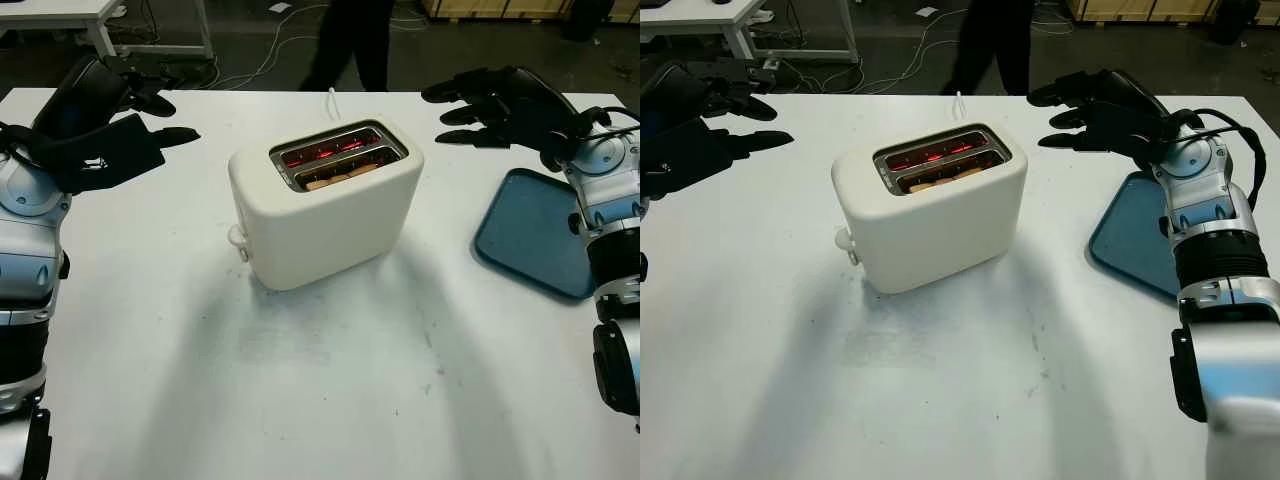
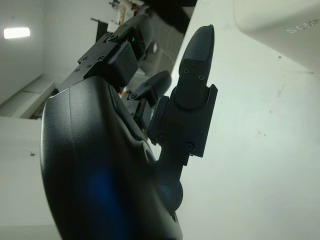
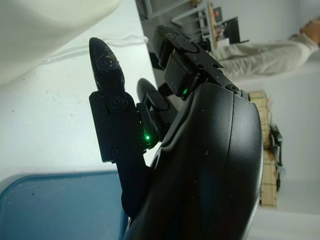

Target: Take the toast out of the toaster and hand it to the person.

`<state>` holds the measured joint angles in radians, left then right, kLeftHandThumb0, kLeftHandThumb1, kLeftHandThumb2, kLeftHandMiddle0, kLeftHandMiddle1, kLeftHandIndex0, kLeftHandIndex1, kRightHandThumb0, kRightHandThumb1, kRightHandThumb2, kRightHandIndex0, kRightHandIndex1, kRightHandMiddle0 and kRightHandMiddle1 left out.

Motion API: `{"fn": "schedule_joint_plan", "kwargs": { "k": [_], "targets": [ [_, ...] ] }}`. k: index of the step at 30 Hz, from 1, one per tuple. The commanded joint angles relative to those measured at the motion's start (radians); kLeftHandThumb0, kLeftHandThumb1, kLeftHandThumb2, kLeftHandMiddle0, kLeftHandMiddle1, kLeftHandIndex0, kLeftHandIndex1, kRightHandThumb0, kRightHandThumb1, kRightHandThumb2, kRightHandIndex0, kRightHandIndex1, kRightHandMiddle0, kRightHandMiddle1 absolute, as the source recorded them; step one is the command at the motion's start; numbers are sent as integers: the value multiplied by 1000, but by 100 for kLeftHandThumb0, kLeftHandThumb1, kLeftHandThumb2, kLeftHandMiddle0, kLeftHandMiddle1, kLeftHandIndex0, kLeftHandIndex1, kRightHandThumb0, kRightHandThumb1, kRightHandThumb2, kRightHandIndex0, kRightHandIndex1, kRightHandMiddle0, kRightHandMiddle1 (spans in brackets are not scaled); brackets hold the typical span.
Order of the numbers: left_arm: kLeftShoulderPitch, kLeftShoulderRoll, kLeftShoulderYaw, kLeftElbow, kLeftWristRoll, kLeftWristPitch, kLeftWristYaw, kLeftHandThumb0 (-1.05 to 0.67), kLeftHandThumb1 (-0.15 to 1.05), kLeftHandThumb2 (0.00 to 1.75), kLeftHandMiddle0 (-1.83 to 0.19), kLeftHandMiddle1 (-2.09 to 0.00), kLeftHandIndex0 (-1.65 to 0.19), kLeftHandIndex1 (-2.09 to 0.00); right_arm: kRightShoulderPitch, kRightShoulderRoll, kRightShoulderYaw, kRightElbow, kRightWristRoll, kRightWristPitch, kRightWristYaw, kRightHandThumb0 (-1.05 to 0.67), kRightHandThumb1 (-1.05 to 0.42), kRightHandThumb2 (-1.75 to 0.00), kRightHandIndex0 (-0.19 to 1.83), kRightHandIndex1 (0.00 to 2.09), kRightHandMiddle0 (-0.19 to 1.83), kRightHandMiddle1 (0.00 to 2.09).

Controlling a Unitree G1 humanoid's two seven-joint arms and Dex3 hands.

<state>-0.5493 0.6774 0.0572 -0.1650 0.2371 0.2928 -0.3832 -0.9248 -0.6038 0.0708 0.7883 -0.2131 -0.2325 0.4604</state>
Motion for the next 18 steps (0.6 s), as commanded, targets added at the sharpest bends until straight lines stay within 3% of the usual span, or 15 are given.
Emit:
{"fn": "schedule_joint_plan", "kwargs": {
  "k": [1,18],
  "targets": [
    [-6,0,-4,-7,0,0,-6,-39,87,0,-49,-70,-65,-11,-6,1,-1,-5,6,-16,2,-47,-89,0,76,1,69,1],
    [-4,4,-3,-7,1,-4,-8,-39,88,0,-50,-68,-65,-10,-21,11,-13,-5,20,-9,-9,-44,-82,0,75,1,69,0]
  ]
}}
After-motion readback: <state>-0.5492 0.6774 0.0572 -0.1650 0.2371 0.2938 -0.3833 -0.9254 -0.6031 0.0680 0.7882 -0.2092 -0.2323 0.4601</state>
